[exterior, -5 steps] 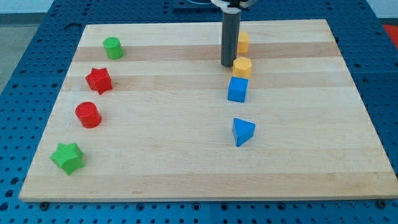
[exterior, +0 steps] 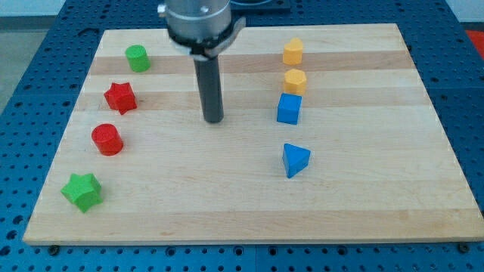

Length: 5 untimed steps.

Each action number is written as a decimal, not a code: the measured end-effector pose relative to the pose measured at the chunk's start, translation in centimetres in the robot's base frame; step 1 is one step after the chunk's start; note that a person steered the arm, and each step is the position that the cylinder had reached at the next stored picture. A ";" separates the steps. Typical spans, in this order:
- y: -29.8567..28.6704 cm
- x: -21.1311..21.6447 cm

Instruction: Point at bottom center

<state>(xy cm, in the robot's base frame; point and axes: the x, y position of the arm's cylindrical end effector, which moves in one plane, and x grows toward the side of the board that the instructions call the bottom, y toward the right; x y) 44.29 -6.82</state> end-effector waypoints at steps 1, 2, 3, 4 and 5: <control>-2.1 4.3; -2.5 10.5; -1.5 17.5; -1.5 17.5; -0.5 17.5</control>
<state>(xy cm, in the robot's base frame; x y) 61.84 -7.34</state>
